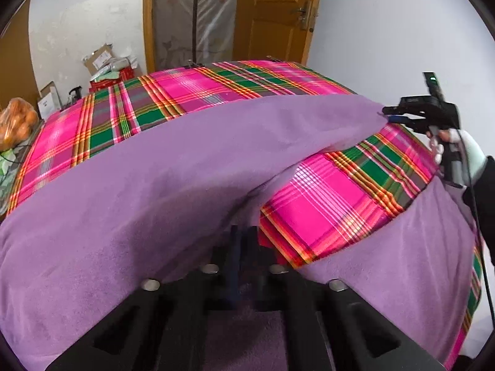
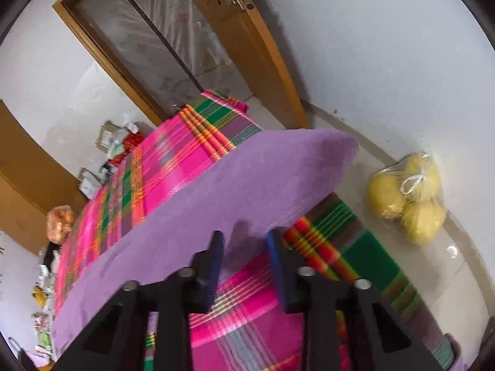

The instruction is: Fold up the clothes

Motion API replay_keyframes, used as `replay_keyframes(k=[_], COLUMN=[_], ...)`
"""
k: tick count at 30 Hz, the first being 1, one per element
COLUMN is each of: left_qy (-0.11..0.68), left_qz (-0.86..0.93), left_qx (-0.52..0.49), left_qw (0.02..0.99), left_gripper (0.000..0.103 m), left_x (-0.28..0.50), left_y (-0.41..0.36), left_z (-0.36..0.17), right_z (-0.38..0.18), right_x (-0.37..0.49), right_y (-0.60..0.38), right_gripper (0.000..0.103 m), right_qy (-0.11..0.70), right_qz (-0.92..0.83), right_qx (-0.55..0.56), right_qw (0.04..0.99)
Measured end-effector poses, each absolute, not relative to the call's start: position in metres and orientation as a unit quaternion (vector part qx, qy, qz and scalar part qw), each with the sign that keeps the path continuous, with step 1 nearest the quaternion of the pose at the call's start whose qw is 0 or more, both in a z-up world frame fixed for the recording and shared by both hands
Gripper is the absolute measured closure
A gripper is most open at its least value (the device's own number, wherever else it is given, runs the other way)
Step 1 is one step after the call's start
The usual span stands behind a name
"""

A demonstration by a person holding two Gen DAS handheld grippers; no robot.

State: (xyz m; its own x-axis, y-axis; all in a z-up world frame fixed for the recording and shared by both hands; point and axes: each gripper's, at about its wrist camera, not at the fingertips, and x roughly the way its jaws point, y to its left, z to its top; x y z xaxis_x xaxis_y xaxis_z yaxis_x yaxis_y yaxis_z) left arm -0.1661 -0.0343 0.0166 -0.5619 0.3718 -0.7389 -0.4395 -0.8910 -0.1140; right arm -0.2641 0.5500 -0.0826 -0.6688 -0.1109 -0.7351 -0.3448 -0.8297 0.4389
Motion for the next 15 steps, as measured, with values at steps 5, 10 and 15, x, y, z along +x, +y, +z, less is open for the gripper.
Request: replay_keyframes(k=[5, 10, 15], left_qy=[0.023, 0.017, 0.031], left_qz=[0.884, 0.890, 0.893], left_qx=[-0.384, -0.354, -0.349], left_qw=[0.265, 0.286, 0.283], left_gripper=[0.103, 0.103, 0.101], left_x=[-0.151, -0.138, -0.139], left_y=[-0.045, -0.051, -0.050], left_z=[0.033, 0.051, 0.048], right_z=[-0.070, -0.054, -0.053], right_x=[-0.259, -0.251, -0.244], right_y=[0.556, 0.564, 0.568], right_gripper=[0.098, 0.102, 0.100], right_qy=[0.282, 0.283, 0.291], right_qz=[0.876, 0.884, 0.881], right_qx=[-0.385, -0.362, -0.366], right_qw=[0.070, 0.080, 0.077])
